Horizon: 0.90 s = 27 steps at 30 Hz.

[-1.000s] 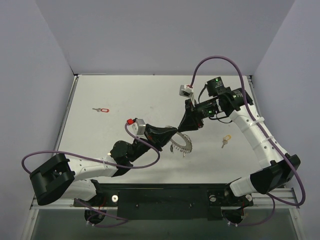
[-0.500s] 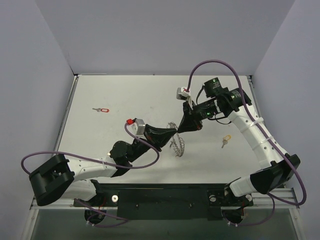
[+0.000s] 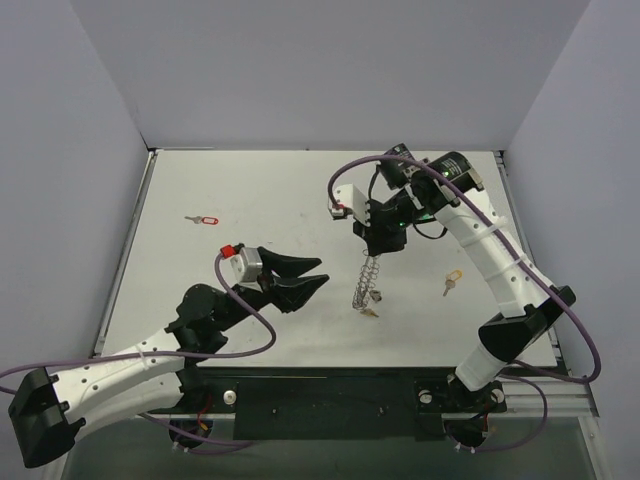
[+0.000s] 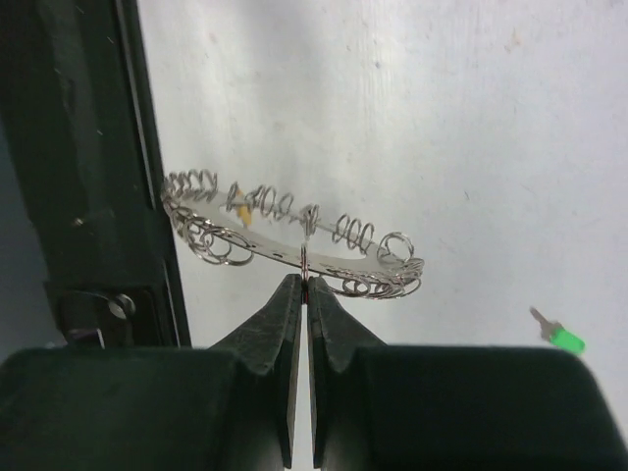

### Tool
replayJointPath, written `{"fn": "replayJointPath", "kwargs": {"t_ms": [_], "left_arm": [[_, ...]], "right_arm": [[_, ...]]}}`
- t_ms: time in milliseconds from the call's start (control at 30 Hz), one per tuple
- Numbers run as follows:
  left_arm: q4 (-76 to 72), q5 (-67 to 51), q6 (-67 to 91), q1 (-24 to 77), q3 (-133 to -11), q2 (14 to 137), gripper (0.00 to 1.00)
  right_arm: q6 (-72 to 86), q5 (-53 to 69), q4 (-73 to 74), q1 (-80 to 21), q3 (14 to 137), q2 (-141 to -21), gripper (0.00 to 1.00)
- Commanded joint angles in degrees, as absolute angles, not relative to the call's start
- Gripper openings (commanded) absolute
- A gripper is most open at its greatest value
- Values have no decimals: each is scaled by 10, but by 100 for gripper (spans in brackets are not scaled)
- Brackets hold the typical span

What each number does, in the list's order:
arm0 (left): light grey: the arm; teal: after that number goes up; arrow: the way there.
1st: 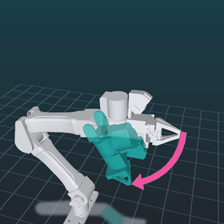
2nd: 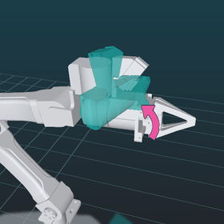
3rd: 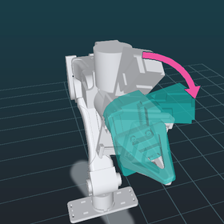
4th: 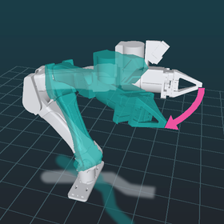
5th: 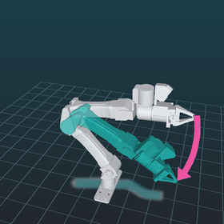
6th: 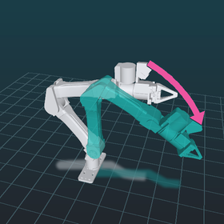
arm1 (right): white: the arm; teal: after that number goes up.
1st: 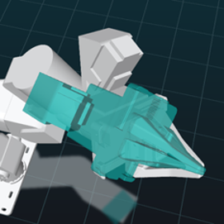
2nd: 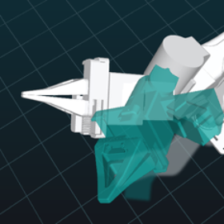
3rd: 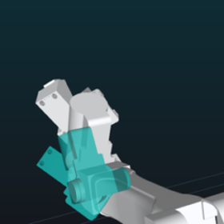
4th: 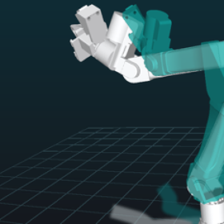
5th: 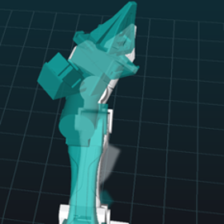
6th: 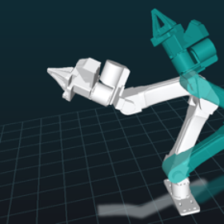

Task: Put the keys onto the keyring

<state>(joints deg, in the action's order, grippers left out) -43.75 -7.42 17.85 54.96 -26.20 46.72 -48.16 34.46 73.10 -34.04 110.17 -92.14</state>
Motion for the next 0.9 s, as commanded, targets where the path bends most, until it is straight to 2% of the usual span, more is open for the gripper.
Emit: {"fn": "replayJointPath", "kwargs": {"t_ms": [0, 33, 133, 200, 433, 867], "left_arm": [[-311, -103, 102, 548, -278, 470, 50], [-315, -105, 87, 549, -276, 475, 50], [-338, -117, 43, 548, -274, 520, 38], [-355, -115, 3, 548, -275, 548, 34], [-547, -125, -62, 548, -250, 636, 34], [-719, -179, 49, 528, -266, 722, 30]], "right_arm": [[-478, 166, 901, -388, 1122, -940, 0], [-470, 154, 901, -393, 1122, -947, 0], [-468, 146, 900, -410, 1117, -954, 0], [-468, 132, 899, -422, 1107, -954, 0], [-496, 160, 899, -427, 1091, -950, 0], [-535, 218, 896, -427, 1074, -939, 0]]}}
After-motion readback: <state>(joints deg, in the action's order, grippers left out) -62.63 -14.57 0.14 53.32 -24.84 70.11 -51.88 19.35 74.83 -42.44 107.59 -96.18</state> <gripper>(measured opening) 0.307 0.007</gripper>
